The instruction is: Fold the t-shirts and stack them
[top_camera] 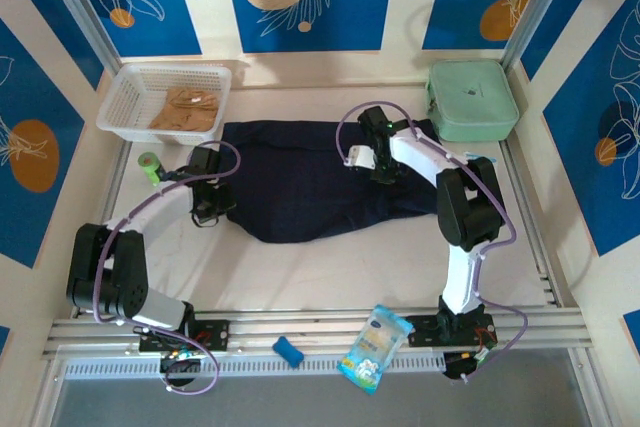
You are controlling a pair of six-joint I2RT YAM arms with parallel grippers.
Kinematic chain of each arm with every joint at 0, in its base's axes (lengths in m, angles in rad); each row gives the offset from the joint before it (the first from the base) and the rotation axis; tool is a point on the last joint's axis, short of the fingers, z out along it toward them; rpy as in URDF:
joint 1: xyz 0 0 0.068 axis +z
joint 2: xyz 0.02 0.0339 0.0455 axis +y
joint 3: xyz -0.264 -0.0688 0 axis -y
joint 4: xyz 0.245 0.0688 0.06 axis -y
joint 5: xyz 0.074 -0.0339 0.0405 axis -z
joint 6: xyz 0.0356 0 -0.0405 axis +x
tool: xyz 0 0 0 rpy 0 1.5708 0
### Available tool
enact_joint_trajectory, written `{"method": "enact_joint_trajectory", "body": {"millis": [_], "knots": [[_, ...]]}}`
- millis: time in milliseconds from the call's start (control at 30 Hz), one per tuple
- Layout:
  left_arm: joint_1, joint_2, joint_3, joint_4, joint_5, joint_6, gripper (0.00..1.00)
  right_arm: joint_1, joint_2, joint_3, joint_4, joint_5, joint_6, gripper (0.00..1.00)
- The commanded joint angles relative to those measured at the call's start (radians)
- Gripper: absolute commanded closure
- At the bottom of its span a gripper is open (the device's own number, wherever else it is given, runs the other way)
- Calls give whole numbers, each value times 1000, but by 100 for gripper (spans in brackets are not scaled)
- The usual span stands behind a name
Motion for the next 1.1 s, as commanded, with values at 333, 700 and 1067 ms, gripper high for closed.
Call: {"method": "enact_joint_trajectory", "body": {"millis": [333, 700, 1067], "knots": [[-4, -21, 28, -41, -19, 21, 100, 91, -227, -281, -224, -107, 456, 57], [-5, -56, 17, -60, -49, 28, 100, 46, -163, -276, -227, -45, 576, 58], [-5, -42, 20, -55, -47, 26, 100, 74, -48, -122, -100, -44, 576, 68]]}}
